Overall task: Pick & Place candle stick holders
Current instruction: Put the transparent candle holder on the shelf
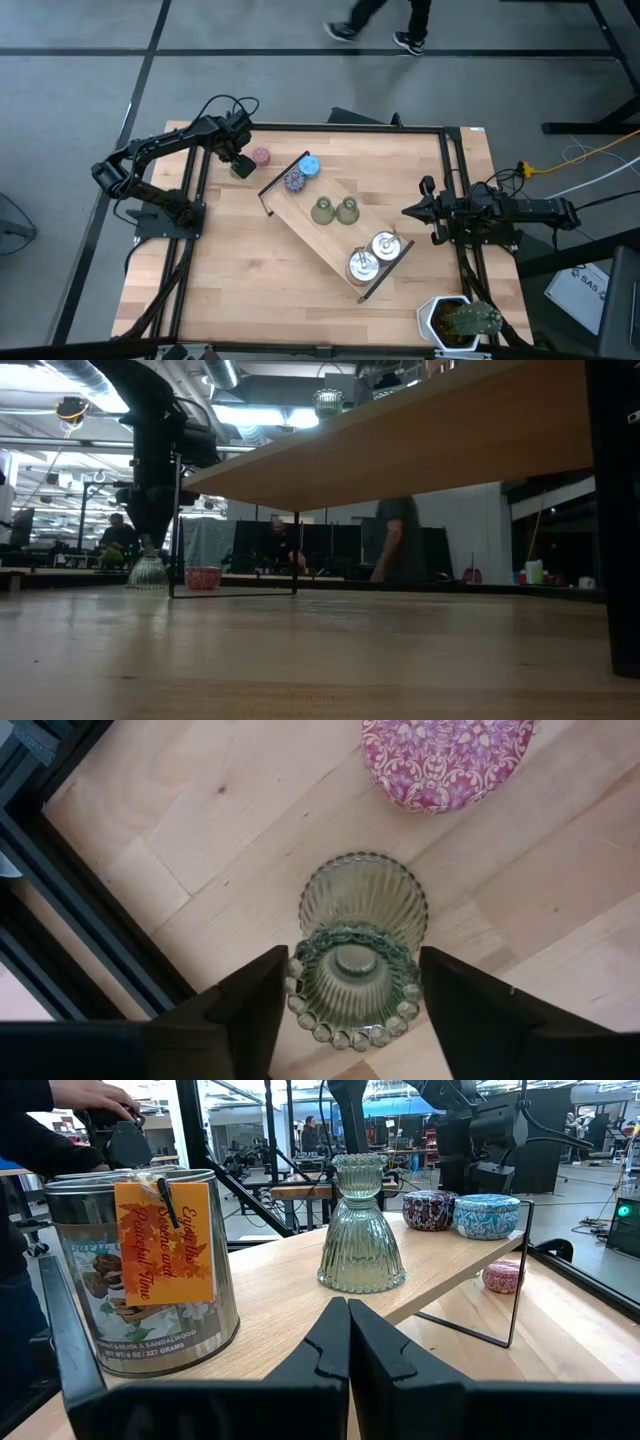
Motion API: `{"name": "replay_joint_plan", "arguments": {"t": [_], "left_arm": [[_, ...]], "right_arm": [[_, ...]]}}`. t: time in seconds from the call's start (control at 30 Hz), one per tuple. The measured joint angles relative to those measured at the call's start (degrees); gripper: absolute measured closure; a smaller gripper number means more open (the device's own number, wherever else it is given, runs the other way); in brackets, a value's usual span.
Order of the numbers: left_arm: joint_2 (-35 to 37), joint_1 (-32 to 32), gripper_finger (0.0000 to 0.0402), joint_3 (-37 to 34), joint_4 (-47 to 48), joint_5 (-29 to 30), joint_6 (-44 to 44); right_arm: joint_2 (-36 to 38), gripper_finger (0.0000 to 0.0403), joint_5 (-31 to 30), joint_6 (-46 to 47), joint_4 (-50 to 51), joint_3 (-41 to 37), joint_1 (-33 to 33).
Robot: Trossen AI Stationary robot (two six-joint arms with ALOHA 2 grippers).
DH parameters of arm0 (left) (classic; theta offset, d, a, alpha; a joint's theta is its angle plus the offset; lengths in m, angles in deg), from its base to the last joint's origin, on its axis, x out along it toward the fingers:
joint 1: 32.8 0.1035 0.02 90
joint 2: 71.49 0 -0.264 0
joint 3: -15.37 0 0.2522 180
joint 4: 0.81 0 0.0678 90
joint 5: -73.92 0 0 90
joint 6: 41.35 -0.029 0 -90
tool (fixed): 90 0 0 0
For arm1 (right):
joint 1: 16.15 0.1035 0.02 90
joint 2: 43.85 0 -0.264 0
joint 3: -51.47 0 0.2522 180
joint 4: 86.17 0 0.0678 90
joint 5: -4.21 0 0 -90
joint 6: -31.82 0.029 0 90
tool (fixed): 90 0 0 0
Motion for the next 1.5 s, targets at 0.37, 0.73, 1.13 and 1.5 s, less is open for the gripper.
{"name": "replay_joint_plan", "arguments": {"t": [0.37,0.73,1.13,1.5], "left_arm": [[0.04,-0.07,0.0224,0.02,0.04,0.17,-0.04],[0.09,-0.07,0.0229,0.02,1.25,0.15,-1.59],[0.20,-0.20,0.0226,3.41,6.37,-0.94,-3.08],[0.20,-2.39,0.0226,10.14,15.48,-1.09,-4.14]], "right_arm": [[0.00,0.0402,0.00,0.00,0.01,0.00,0.00],[0.00,0.0402,0.00,0.00,-0.02,0.00,-0.01],[0.00,0.0402,0.00,0.00,-0.01,-0.01,0.01],[0.00,0.0402,0.00,0.00,-0.01,0.00,0.00]]}}
